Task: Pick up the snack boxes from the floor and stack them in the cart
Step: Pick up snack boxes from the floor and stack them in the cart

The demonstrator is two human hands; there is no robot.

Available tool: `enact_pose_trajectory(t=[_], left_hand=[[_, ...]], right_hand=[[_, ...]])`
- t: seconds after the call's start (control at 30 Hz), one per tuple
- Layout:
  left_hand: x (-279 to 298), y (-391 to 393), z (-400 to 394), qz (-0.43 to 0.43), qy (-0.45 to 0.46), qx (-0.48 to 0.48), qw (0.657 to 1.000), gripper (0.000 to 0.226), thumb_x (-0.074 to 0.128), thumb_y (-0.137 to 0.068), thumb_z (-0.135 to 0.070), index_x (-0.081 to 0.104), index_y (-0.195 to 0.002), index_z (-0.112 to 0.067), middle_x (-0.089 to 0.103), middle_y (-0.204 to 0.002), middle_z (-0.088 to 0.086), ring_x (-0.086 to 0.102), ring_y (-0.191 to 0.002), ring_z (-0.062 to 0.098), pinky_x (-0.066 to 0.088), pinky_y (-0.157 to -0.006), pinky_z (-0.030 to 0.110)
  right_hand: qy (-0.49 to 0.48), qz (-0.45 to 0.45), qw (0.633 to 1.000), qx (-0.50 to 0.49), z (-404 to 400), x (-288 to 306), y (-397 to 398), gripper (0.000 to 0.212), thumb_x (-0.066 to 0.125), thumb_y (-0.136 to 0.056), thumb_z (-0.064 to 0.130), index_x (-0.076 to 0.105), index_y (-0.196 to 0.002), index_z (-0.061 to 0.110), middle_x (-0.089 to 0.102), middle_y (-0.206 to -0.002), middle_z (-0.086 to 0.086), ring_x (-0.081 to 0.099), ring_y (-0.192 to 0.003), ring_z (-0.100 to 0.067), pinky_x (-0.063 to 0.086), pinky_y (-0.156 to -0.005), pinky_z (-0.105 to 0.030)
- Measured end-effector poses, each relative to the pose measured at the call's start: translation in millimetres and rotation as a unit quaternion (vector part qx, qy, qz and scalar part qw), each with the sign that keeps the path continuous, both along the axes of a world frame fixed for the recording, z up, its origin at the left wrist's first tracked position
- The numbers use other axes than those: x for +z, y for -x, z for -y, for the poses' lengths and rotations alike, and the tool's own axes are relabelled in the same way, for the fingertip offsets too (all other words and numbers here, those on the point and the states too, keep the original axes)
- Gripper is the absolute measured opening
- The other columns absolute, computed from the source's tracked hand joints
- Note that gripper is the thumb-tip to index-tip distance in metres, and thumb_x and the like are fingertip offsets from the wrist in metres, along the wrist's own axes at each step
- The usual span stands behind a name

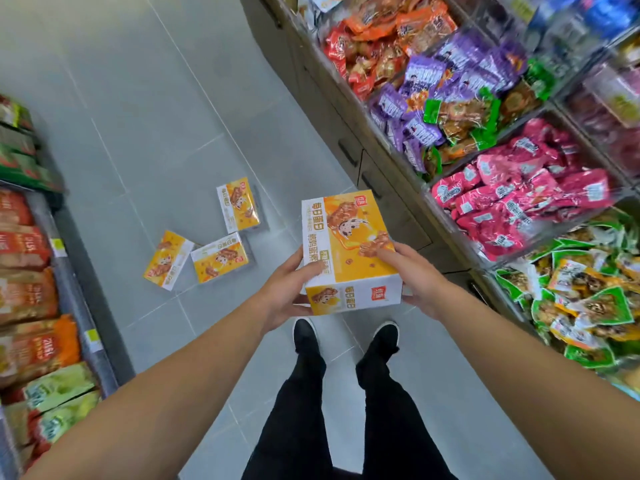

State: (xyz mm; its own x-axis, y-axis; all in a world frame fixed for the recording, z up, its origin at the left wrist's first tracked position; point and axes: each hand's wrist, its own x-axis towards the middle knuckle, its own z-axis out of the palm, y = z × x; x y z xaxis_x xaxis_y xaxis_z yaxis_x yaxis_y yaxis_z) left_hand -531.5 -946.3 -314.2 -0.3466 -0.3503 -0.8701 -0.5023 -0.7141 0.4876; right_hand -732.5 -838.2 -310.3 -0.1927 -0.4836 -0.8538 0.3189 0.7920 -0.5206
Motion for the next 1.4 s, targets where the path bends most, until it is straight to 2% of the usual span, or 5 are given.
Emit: enact_pose_trajectory(t=[0.27,0.43,0.67,0.87,1.4], left_hand=[[53,-29,-14,-0.024,0.030,0.000,0.999,0.036,0.057,-0.096,-0.028,0.054,-0.121,-0.053,0.072,-0.112,-0.005,0.069,-0.102,0.027,0.054,-0.091,0.052],[69,-55,-1,0.059,0.175,-0.151,0.971,0.068,0.066,-0.089,-0.031,0.032,-0.147,-0.036,0.048,-0.140,-0.003,0.058,-0.114,0.025,0.049,-0.096,0.044],[94,-53,13,0.049,0.518,-0.357,0.776,0.088,0.074,-0.081,-0.029,0.024,-0.152,-0.018,0.029,-0.153,0.010,0.032,-0.140,0.028,0.029,-0.111,0.035],[88,-34,-19,0.008,0.519,-0.647,0.558,0.120,0.078,-0.063,-0.063,0.006,-0.154,-0.030,0.009,-0.163,0.005,0.010,-0.148,0.034,0.022,-0.118,0.051],[108,0,-326,-0.174,0.525,-0.782,0.289,0.105,0.079,-0.049,-0.055,0.030,-0.139,-0.028,0.041,-0.128,-0.004,0.036,-0.121,0.026,0.046,-0.097,0.043]], right_hand=[[-0.035,0.089,0.995,-0.002,-17,53,-21,0.053,0.070,-0.079,0.057,0.064,-0.121,0.024,0.071,-0.109,-0.006,0.066,-0.103,-0.022,0.053,-0.079,-0.039],[0.017,-0.185,0.978,0.100,-20,80,-51,0.069,0.081,-0.071,0.039,0.044,-0.125,0.019,0.060,-0.115,-0.001,0.060,-0.096,-0.015,0.053,-0.070,-0.029],[-0.017,-0.414,0.855,0.312,-65,90,-76,0.093,0.073,-0.047,0.063,0.037,-0.127,0.033,0.051,-0.116,0.002,0.047,-0.104,-0.023,0.047,-0.086,-0.041],[-0.033,-0.471,0.823,0.315,-147,98,-112,0.085,0.073,-0.052,0.066,0.036,-0.123,0.035,0.049,-0.110,0.008,0.044,-0.094,-0.019,0.052,-0.073,-0.040],[-0.159,-0.473,0.864,0.065,-477,121,-244,0.115,0.076,-0.059,0.049,0.016,-0.154,0.023,0.037,-0.147,0.003,0.039,-0.128,-0.024,0.042,-0.105,-0.041]])
